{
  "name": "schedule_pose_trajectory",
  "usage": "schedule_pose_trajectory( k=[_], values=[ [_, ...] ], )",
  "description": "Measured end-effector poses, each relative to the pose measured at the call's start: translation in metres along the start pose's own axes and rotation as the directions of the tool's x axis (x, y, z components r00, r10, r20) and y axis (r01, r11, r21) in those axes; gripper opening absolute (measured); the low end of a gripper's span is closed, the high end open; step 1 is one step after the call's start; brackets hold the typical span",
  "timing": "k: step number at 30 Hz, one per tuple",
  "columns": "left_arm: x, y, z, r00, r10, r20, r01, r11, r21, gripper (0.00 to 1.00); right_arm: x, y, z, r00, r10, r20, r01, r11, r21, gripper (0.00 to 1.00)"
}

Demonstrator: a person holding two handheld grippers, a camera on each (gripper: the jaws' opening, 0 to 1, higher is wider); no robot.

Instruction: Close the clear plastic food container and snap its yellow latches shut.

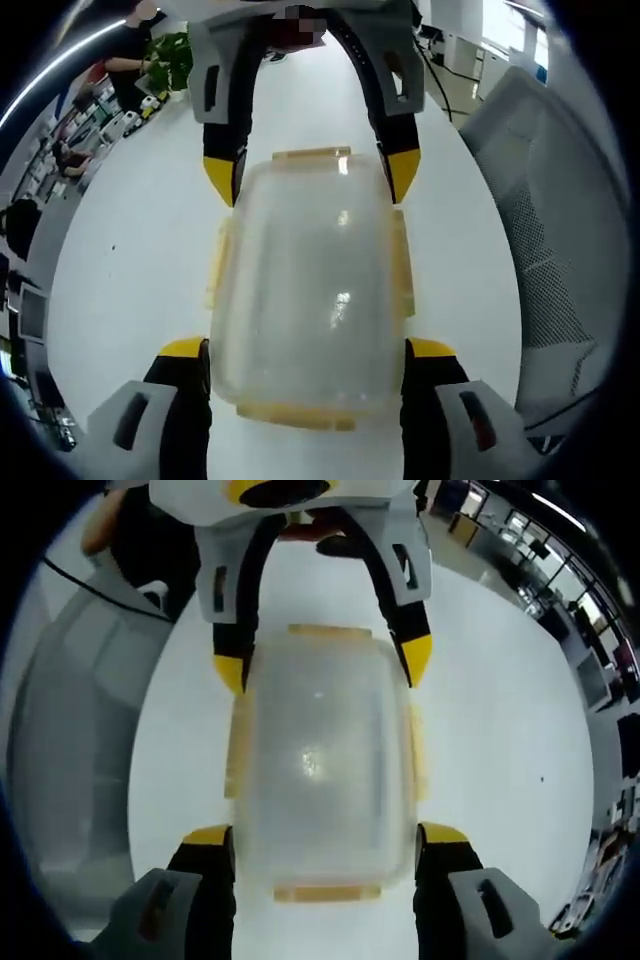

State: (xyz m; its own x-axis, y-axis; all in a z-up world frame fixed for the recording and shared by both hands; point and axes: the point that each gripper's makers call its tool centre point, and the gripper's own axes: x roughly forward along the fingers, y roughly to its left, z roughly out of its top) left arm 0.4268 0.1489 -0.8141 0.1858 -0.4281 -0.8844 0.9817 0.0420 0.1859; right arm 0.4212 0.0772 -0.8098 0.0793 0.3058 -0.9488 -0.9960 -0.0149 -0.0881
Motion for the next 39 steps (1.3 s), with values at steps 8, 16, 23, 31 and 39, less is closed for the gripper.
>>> schedule_pose_trajectory(
  k=[8,16,23,31,39],
  values=[
    [0.003,0.012,0.001,1.000,-0.001,0.000,0.001,1.000,0.002,0.78,0.001,-0.012,-0.003,1.000,0.000,-0.004,0.000,1.000,-0.001,0.73],
    [0.006,0.019,0.003,1.000,0.001,0.004,-0.001,1.000,-0.004,0.78,0.001,-0.020,-0.005,1.000,0.001,-0.005,-0.001,1.000,-0.007,0.73],
    [0.008,0.026,0.004,1.000,0.003,0.004,-0.003,1.000,-0.006,0.78,0.001,-0.029,-0.006,1.000,0.000,-0.004,0.000,1.000,-0.009,0.73],
    [0.009,0.036,0.004,1.000,0.002,0.003,-0.002,1.000,-0.004,0.78,0.001,-0.038,-0.007,1.000,-0.001,-0.004,0.001,1.000,-0.009,0.73],
    [0.009,0.043,0.006,1.000,0.004,0.003,-0.004,1.000,-0.006,0.78,0.002,-0.047,-0.008,1.000,-0.001,-0.007,0.001,1.000,-0.013,0.73]
  ],
)
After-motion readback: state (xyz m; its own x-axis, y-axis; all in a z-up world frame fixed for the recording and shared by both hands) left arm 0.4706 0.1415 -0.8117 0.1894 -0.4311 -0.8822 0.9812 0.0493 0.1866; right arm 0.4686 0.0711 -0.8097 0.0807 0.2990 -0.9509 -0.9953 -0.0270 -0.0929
